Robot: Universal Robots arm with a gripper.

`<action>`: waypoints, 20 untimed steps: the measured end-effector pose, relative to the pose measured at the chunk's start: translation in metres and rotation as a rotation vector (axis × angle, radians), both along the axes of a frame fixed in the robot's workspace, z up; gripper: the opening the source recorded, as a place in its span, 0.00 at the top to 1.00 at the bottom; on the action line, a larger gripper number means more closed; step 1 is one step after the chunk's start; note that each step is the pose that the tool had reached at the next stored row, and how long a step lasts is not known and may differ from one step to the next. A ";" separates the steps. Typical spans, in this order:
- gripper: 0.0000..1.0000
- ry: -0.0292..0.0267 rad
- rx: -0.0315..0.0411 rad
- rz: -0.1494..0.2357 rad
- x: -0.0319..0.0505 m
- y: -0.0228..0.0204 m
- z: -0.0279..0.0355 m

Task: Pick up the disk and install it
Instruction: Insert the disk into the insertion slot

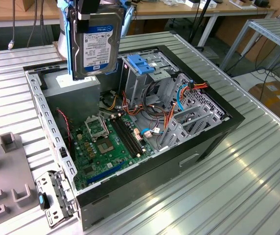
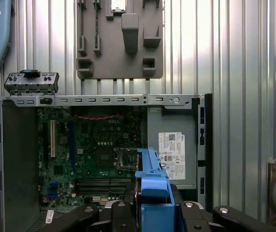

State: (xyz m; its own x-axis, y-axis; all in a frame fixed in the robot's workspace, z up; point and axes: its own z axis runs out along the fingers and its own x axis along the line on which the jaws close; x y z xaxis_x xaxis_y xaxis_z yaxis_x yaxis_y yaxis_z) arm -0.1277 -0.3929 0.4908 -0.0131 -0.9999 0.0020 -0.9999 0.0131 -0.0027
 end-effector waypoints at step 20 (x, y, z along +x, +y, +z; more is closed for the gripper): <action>0.63 0.0000 0.0000 0.000 0.0005 -0.0082 0.0000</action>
State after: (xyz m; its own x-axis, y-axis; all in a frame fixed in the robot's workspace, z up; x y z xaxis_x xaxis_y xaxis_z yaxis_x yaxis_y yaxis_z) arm -0.1271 -0.4011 0.4908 -0.0131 -0.9999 0.0019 -0.9999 0.0131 -0.0027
